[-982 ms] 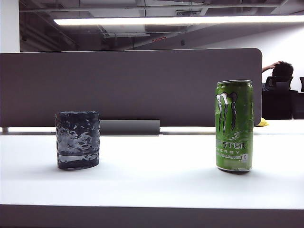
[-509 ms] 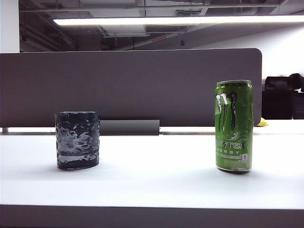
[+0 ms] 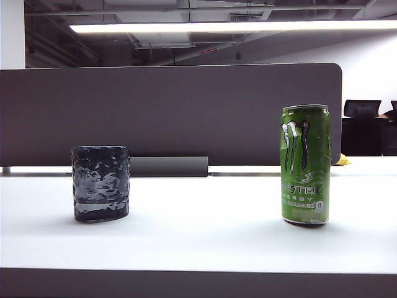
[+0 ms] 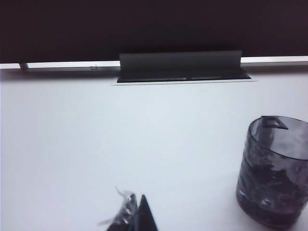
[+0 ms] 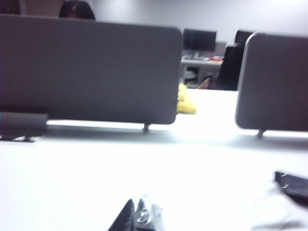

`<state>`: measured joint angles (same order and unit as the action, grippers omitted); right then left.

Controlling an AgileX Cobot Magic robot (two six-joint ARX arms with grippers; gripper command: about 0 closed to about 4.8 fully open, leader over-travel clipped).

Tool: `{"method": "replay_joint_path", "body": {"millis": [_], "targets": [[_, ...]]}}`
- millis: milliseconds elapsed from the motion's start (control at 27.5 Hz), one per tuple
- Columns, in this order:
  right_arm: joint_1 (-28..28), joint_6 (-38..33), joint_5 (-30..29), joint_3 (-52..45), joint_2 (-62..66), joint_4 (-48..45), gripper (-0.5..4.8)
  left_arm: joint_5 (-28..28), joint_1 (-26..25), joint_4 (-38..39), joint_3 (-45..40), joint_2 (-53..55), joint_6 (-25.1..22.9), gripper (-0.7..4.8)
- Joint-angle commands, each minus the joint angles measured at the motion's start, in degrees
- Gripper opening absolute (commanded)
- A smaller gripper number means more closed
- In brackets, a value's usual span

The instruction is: Pick up the metal can, pour some water into the cup, then place the can back on the table.

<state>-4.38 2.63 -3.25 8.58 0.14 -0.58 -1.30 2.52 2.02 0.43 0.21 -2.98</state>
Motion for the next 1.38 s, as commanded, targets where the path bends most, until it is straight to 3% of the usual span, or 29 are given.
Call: {"method": "replay_joint_path", "body": {"millis": [36,182,509,691,800,1382], "targets": [[-0.24,-2.47,-2.23,-3.06,-0.02,-1.68,0.13,0.02,-0.11,-0.81,0.07,0.04,0.00,-0.05],[-0.17,-5.25,-2.25,-8.20,-0.02,-2.62,0.13,0.00,-0.11,-0.79,0.07,0.04,0.00,-0.05],[2.47,-5.44,-2.67,-8.20,-0.02,-0.39,0.13,0.00,-0.11,-0.81,0.07,0.04,0.00,-0.05],[2.51,-5.44,-2.27,-8.20,-0.02,-0.35,0.13,0.00,-0.11,-0.81,0.07,0.04,0.00,-0.05],[2.89,-5.62,0.98,-8.20,-0.02,0.33,0.13,0.00,-0.11,-0.81,0.07,0.04,0.00,-0.05],[2.75,-5.86,0.55,-8.20,-0.02,0.35,0.13,0.00,-0.11,-0.81,0.07,0.04,0.00,-0.05]]}}
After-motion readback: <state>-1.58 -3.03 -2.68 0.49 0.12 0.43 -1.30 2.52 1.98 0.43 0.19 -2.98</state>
